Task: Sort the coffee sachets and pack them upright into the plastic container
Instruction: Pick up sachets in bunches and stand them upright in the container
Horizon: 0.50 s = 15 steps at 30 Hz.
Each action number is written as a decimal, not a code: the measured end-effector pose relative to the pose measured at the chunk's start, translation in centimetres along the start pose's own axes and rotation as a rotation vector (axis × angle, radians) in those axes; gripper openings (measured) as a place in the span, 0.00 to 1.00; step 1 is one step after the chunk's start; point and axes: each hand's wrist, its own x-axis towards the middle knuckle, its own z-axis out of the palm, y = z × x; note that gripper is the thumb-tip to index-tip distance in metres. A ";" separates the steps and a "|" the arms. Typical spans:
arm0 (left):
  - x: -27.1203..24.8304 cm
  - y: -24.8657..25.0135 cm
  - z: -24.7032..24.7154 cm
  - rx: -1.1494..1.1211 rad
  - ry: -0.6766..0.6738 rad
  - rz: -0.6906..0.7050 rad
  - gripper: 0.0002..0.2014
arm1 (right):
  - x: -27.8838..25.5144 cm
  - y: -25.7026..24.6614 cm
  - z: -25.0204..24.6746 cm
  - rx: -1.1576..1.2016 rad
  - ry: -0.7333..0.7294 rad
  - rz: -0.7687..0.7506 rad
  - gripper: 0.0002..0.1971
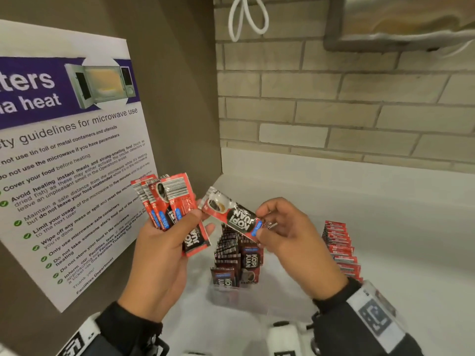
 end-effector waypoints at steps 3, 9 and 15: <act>0.1 0.0 -0.5 0.036 0.018 -0.016 0.14 | 0.4 -0.3 -1.0 -0.108 -0.055 0.010 0.18; -1.0 -0.7 -0.6 0.204 -0.023 -0.051 0.11 | 1.1 -1.2 -1.6 0.231 0.087 -0.037 0.15; -1.6 -1.0 -0.5 0.259 -0.069 -0.119 0.09 | 1.2 -2.5 -2.5 0.428 0.170 -0.075 0.08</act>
